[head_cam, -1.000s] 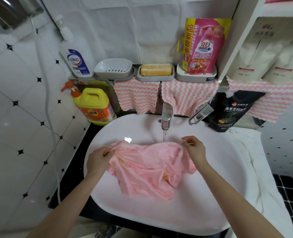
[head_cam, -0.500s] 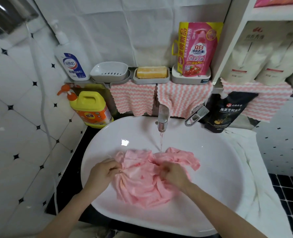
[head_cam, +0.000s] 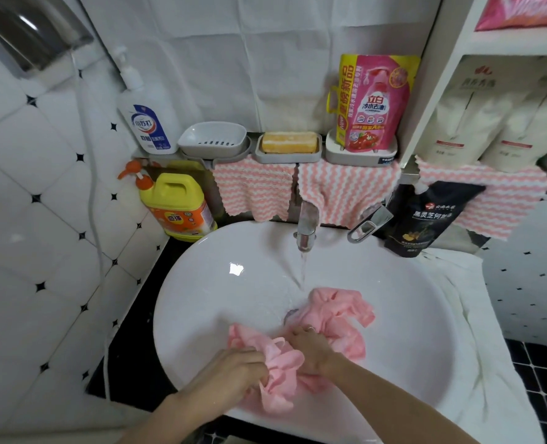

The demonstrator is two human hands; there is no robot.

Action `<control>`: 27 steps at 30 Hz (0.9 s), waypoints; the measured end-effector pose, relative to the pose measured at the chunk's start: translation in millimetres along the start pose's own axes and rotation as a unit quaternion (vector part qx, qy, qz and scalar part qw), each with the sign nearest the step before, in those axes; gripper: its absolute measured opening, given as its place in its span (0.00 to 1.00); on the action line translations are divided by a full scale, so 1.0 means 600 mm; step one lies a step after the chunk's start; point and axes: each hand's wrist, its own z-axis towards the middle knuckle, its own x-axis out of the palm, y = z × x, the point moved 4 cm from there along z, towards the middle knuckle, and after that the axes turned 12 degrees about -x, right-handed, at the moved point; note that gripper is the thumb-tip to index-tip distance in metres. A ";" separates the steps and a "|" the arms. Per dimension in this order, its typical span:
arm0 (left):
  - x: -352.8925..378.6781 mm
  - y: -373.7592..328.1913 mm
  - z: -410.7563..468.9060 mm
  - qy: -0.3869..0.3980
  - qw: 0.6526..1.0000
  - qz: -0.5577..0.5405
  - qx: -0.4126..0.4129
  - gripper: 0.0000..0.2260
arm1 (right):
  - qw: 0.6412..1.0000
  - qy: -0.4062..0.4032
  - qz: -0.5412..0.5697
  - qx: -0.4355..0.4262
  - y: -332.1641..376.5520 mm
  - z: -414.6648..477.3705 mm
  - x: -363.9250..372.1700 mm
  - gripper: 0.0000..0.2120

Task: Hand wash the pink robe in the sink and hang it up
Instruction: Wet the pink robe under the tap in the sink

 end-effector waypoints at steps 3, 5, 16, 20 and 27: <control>-0.011 0.002 0.001 -0.030 0.999 -0.027 -0.031 0.09 | 0.982 -0.070 0.168 0.042 -0.008 -0.027 -0.016 0.12; -0.033 0.010 0.006 -0.080 0.992 -0.068 -0.070 0.06 | 0.961 -0.103 0.253 0.042 -0.022 -0.019 0.019 0.15; -0.035 0.044 0.057 -0.077 0.993 0.051 -0.079 0.12 | 0.929 -0.050 0.358 0.079 -0.064 -0.061 -0.067 0.20; -0.005 0.073 0.043 -0.043 0.998 0.025 -0.023 0.07 | 0.808 -0.365 0.335 0.317 -0.118 -0.055 -0.109 0.29; 0.038 0.098 0.020 0.016 0.997 0.025 0.073 0.05 | 0.920 -0.142 0.145 0.335 -0.041 0.072 -0.005 0.36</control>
